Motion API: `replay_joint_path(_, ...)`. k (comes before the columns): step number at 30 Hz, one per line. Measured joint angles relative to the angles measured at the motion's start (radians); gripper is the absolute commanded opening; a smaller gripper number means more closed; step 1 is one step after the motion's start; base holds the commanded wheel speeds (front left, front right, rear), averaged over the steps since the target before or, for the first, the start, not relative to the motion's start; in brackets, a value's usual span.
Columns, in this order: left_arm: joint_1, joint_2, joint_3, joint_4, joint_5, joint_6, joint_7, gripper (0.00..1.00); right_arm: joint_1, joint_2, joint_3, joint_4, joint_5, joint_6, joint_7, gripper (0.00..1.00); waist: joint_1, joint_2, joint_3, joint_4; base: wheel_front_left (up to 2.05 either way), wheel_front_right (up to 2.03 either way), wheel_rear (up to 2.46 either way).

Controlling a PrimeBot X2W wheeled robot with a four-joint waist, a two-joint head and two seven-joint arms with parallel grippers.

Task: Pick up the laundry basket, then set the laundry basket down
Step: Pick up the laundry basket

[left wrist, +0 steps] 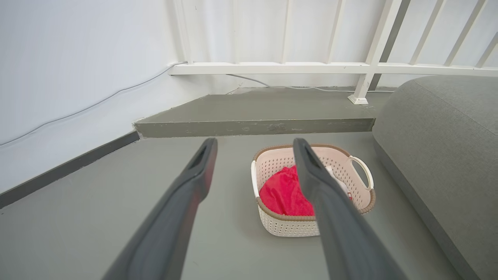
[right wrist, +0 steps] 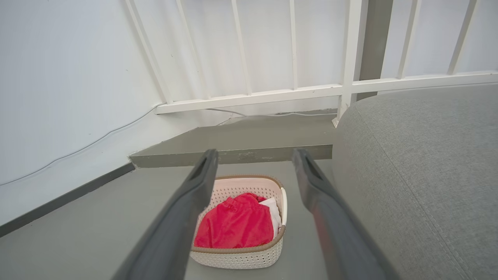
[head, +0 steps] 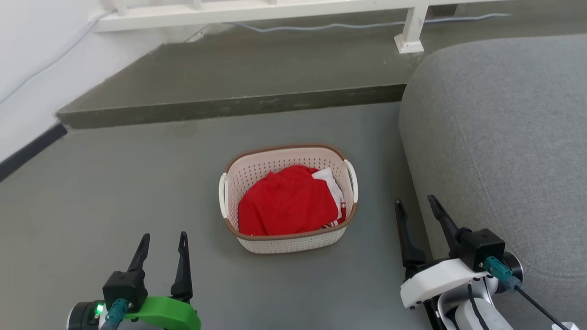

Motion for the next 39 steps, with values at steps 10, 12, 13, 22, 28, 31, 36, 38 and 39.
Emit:
replay_joint_path(10,-0.029,0.000,0.018,-0.027,0.001,-0.003,0.000,1.00,-0.044,0.000,0.003,-0.012,0.005,0.000,0.000,1.00,0.0000,0.0000,0.078,-0.008,0.00,0.00,0.00)
replay_joint_path(12,-0.044,-0.001,0.021,-0.026,0.000,-0.004,0.000,1.00,-0.063,0.000,-0.003,-0.013,0.005,0.000,0.000,1.00,0.0000,0.0000,0.099,-0.010,0.00,0.00,0.00)
replay_joint_path(13,-0.051,-0.001,0.020,-0.024,0.001,-0.004,0.000,1.00,-0.073,0.000,-0.005,-0.012,0.005,0.001,0.000,1.00,0.0000,0.0000,0.111,-0.011,0.00,0.00,0.00)
replay_joint_path(22,-0.144,0.009,0.009,0.005,0.027,-0.021,0.000,1.00,-0.181,-0.001,-0.021,0.002,0.005,0.009,0.000,1.00,0.0000,0.0000,0.220,-0.024,0.00,0.00,0.00)
replay_joint_path(28,-0.214,0.015,0.020,0.024,0.029,-0.022,0.000,1.00,-0.256,-0.004,-0.021,0.015,0.010,0.015,0.000,1.00,0.0001,0.0000,0.297,-0.035,0.00,0.00,0.00)
replay_joint_path(31,-0.255,0.019,0.031,0.036,0.029,-0.022,0.000,1.00,-0.292,-0.004,-0.021,0.023,0.015,0.018,0.000,1.00,0.0001,0.0000,0.335,-0.042,0.00,0.00,0.00)
replay_joint_path(36,-0.343,0.018,0.037,0.048,0.030,-0.022,0.000,1.00,-0.373,-0.005,-0.025,0.035,0.015,0.025,0.000,1.00,0.0001,0.0000,0.413,-0.056,0.00,0.00,0.00)
replay_joint_path(38,-0.369,0.018,0.038,0.056,0.033,-0.022,-0.002,1.00,-0.403,-0.006,-0.029,0.041,0.015,0.026,0.000,1.00,0.0001,0.0000,0.439,-0.060,0.00,0.00,0.00)
replay_joint_path(39,-0.381,0.017,0.039,0.060,0.033,-0.022,-0.003,1.00,-0.418,-0.007,-0.031,0.044,0.015,0.026,0.000,1.00,0.0001,0.0000,0.452,-0.062,0.00,0.00,0.00)
